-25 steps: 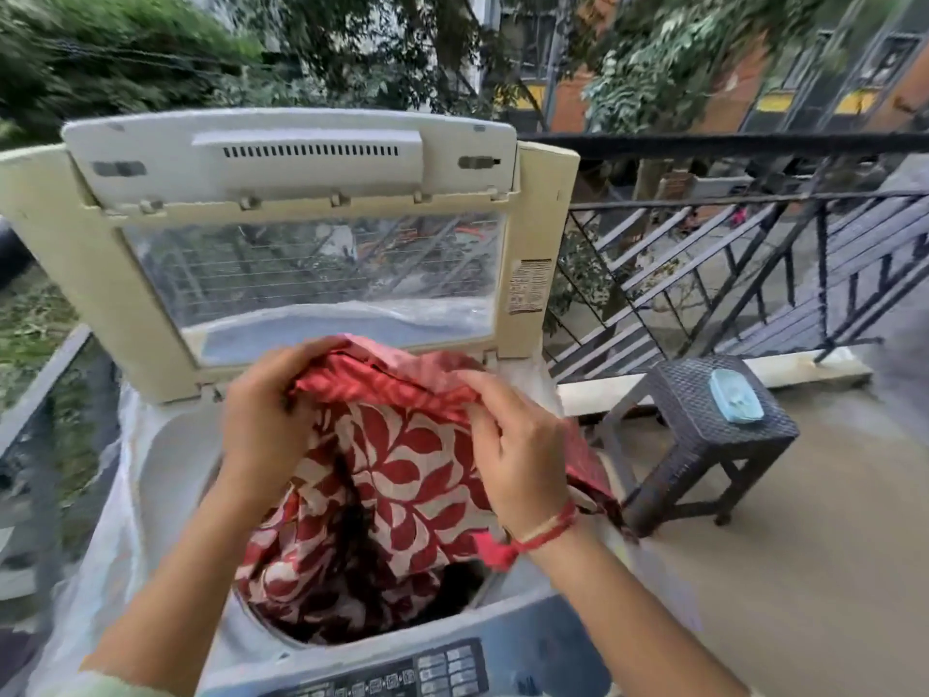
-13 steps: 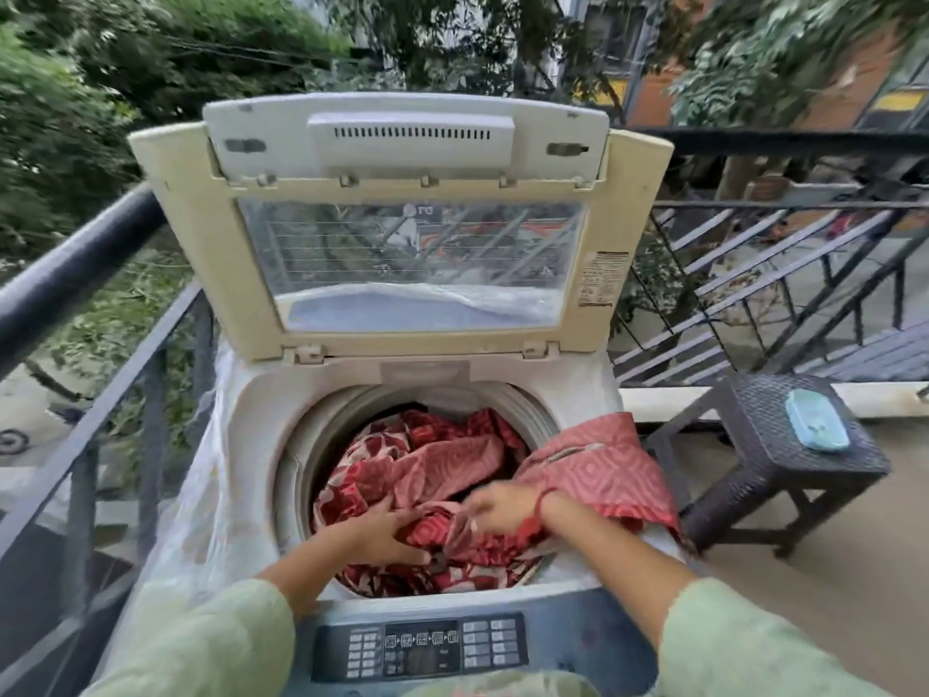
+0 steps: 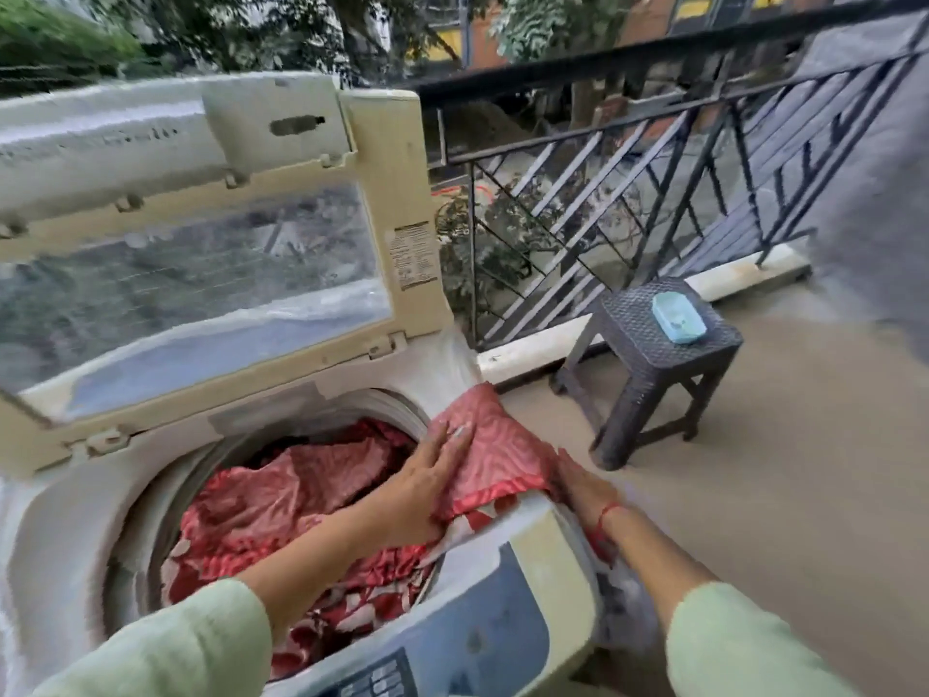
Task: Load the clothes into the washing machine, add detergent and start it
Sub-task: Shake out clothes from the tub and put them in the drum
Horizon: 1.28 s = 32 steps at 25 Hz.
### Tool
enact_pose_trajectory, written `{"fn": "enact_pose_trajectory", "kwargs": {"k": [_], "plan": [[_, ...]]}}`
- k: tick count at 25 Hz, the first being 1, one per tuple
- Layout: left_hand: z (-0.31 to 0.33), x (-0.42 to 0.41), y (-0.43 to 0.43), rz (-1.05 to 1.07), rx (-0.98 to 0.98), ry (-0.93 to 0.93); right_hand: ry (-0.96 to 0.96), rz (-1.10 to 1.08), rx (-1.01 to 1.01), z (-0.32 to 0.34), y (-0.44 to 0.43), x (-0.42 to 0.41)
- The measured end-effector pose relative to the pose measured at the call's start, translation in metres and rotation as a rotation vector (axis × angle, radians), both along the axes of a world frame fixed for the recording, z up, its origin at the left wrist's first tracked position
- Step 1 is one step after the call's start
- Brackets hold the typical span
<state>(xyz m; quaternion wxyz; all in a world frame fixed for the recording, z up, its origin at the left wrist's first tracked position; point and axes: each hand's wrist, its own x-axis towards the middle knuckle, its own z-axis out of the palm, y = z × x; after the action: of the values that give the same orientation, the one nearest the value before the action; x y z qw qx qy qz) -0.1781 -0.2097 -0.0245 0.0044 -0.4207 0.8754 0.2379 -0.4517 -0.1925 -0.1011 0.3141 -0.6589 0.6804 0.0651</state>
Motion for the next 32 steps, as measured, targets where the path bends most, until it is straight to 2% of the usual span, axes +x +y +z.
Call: {"fn": "enact_pose_trajectory", "kwargs": {"k": [1, 4, 6, 8, 9, 10, 13, 15, 17, 19, 21, 23, 24, 25, 26, 27, 28, 30, 31, 32], "plan": [[-0.003, -0.005, 0.001, 0.004, -0.023, 0.028, -0.077, -0.082, -0.015, -0.001, 0.003, 0.009], [-0.007, -0.006, 0.007, 0.112, -0.155, 0.167, -0.228, -0.235, -0.249, -0.012, 0.023, 0.022], [0.001, -0.006, 0.007, 0.154, -0.185, 0.182, -0.323, -0.415, -0.336, 0.003, 0.034, 0.023], [0.016, -0.006, 0.004, 0.174, -0.254, 0.170, -0.433, -0.802, -0.606, 0.032, 0.033, 0.009], [0.025, -0.002, 0.003, 0.192, -0.331, 0.199, -0.455, -0.891, -0.754, 0.052, 0.029, 0.003], [0.037, 0.005, 0.001, 0.224, -0.424, 0.246, -0.450, -0.891, -0.926, 0.085, 0.024, 0.001], [0.079, 0.057, 0.003, 0.445, -0.590, 0.432, -0.529, -0.597, -1.325, 0.194, 0.014, 0.047], [0.100, 0.117, 0.006, 0.670, -0.565, 0.505, -0.532, -0.249, -1.466, 0.249, 0.022, 0.107], [0.105, 0.173, 0.012, 0.815, -0.492, 0.443, -0.460, 0.064, -1.526, 0.266, 0.038, 0.164], [0.096, 0.230, 0.031, 0.824, -0.457, 0.216, -0.453, 0.237, -1.417, 0.252, 0.045, 0.219], [0.085, 0.273, 0.049, 0.679, -0.238, -0.088, -0.385, 0.330, -1.105, 0.208, 0.043, 0.264], [0.079, 0.284, 0.067, 0.589, 0.035, -0.380, -0.054, 0.591, -0.554, 0.142, 0.039, 0.290], [0.074, 0.279, 0.073, 0.577, 0.099, -0.435, 0.125, 0.727, -0.229, 0.117, 0.040, 0.293], [0.069, 0.267, 0.074, 0.590, 0.089, -0.450, 0.294, 0.844, 0.035, 0.102, 0.041, 0.287], [0.067, 0.249, 0.075, 0.602, 0.034, -0.431, 0.375, 0.938, 0.180, 0.097, 0.038, 0.278], [0.067, 0.229, 0.072, 0.600, -0.036, -0.393, 0.341, 0.972, 0.215, 0.103, 0.031, 0.267], [0.067, 0.208, 0.068, 0.579, -0.070, -0.354, 0.204, 0.931, 0.137, 0.112, 0.021, 0.254], [0.061, 0.166, 0.057, 0.505, -0.062, -0.347, -0.138, 0.665, -0.131, 0.136, -0.002, 0.222], [0.053, 0.147, 0.048, 0.464, -0.064, -0.361, -0.223, 0.518, -0.280, 0.148, -0.015, 0.200], [0.049, 0.126, 0.038, 0.413, -0.079, -0.358, -0.203, 0.412, -0.404, 0.153, -0.030, 0.172]]}}
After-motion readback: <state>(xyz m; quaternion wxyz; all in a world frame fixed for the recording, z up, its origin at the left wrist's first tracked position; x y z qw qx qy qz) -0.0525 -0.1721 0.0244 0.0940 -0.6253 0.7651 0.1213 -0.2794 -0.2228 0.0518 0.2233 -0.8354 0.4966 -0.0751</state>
